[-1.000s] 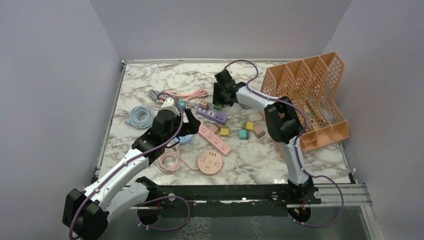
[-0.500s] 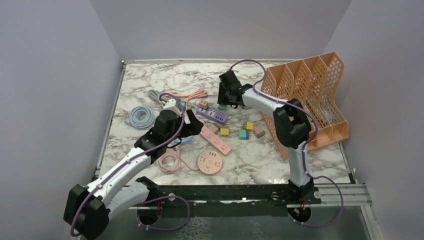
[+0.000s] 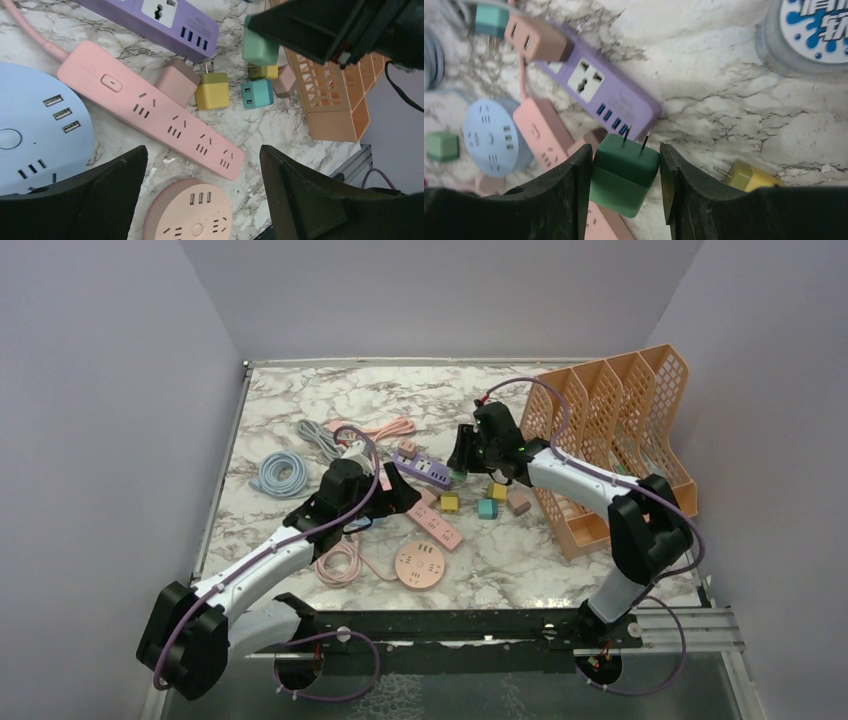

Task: Insert the plug

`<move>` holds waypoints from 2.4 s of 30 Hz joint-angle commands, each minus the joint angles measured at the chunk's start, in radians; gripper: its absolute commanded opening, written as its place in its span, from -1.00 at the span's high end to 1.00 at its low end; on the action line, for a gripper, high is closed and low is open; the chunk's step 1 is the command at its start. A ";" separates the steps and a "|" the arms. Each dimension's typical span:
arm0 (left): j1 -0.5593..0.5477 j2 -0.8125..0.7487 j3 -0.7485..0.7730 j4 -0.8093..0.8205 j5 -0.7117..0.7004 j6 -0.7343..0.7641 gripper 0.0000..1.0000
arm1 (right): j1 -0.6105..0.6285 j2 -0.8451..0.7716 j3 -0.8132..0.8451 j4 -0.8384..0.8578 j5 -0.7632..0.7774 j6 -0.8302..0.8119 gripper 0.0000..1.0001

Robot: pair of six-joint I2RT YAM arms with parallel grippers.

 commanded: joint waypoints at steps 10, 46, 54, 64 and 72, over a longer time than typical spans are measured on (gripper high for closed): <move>0.013 -0.003 0.013 0.091 0.085 -0.235 -0.77 | 0.000 -0.311 -0.308 0.336 -0.552 -0.564 0.24; -0.006 0.331 0.074 0.265 0.620 -0.250 -0.14 | 0.002 -0.208 -0.307 0.299 -0.954 -0.784 0.24; -0.039 0.372 0.100 0.281 0.672 -0.238 0.26 | 0.002 -0.203 -0.293 0.283 -0.956 -0.750 0.24; -0.027 0.309 0.080 0.349 0.575 -0.257 0.68 | 0.002 -0.452 -0.444 0.400 -0.719 -0.408 -0.53; -0.010 0.154 0.105 0.375 0.441 -0.272 0.68 | 0.002 -0.785 -0.582 0.473 -0.362 0.070 -0.44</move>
